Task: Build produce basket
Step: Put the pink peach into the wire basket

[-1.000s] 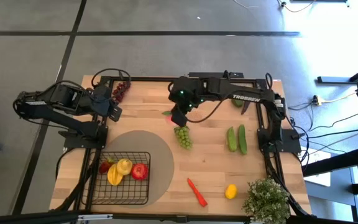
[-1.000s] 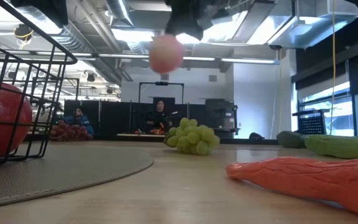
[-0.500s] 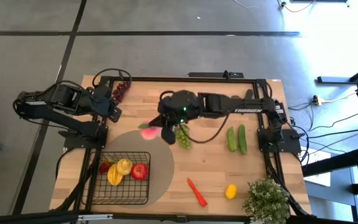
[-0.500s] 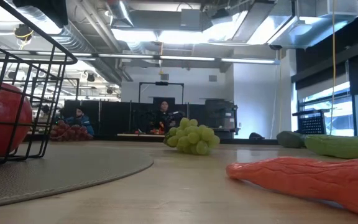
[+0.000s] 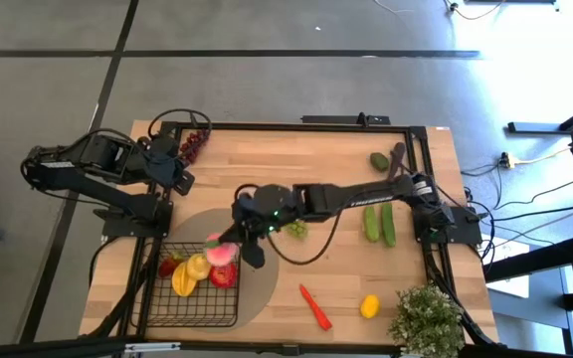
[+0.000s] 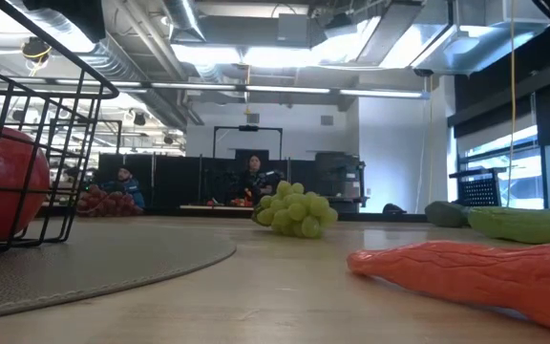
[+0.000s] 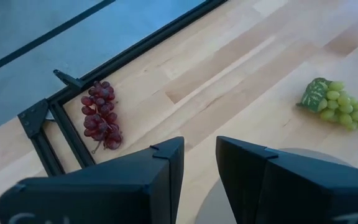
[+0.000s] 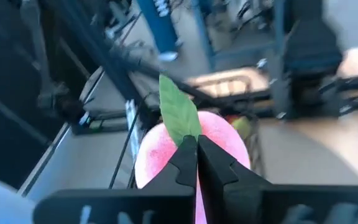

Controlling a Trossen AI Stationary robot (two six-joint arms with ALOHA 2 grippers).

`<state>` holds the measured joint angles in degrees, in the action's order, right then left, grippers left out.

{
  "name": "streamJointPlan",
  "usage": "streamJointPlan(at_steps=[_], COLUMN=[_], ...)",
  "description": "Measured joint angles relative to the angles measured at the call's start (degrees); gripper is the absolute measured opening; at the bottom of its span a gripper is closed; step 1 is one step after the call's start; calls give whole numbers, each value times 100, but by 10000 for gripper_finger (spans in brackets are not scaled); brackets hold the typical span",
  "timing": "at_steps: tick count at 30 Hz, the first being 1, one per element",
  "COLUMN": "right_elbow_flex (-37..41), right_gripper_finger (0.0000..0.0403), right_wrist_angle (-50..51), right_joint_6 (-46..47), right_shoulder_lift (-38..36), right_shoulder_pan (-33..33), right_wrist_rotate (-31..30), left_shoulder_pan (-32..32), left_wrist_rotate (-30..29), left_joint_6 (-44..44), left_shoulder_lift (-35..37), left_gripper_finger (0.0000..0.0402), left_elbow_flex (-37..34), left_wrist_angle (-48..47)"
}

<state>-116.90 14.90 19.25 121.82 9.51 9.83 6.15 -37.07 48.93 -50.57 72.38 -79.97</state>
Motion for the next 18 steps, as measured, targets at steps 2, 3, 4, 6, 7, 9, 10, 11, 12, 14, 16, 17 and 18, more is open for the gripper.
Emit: streamJointPlan(at_steps=[2, 3, 4, 6, 7, 9, 10, 11, 12, 14, 16, 17, 18], right_elbow_flex=[0, 0, 0, 0, 0, 0, 0, 0, 0, 0, 0, 0, 0], right_gripper_finger=[0, 0, 0, 0, 0, 0, 0, 0, 0, 0, 0, 0, 0], right_wrist_angle=[-52, -81, -122, -205, -219, -256, -287, -371, -447, -653, -791, -835, -833], right_joint_6=[3, 0, 0, 2, 0, -3, -5, -11, -23, -29, -31, -35, -44], right_shoulder_lift=[151, 229, 305, 458, 534, 683, 766, 847, 928, 1090, 1230, 1294, 1361], right_shoulder_pan=[33, 51, 65, 95, 114, 138, 156, 165, 177, 205, 207, 213, 215], right_wrist_rotate=[224, 382, 555, 874, 1007, 1223, 1311, 1409, 1505, 1714, 1834, 1842, 1855], left_shoulder_pan=[-2, -2, -2, -2, -2, -2, -2, -2, -2, -2, -2, -2, -2], left_wrist_rotate=[-34, -65, -90, -98, -100, -100, -100, -102, -102, -107, -125, -130, -136], left_joint_6=[23, 61, 126, 180, 190, 195, 198, 212, 266, 348, 355, 372, 432], left_shoulder_lift=[0, 0, 0, 0, 0, 0, 0, 0, 0, 0, 0, 0, 0], left_gripper_finger=[84, 84, 84, 84, 84, 84, 84, 84, 84, 84, 84, 84, 84], left_elbow_flex=[0, 0, 0, 0, 0, 0, 0, 0, 0, 0, 0, 0, 0], left_wrist_angle=[-2, -1, -2, -1, -1, -1, 0, 1, 1, 1, 3, 4, 5])
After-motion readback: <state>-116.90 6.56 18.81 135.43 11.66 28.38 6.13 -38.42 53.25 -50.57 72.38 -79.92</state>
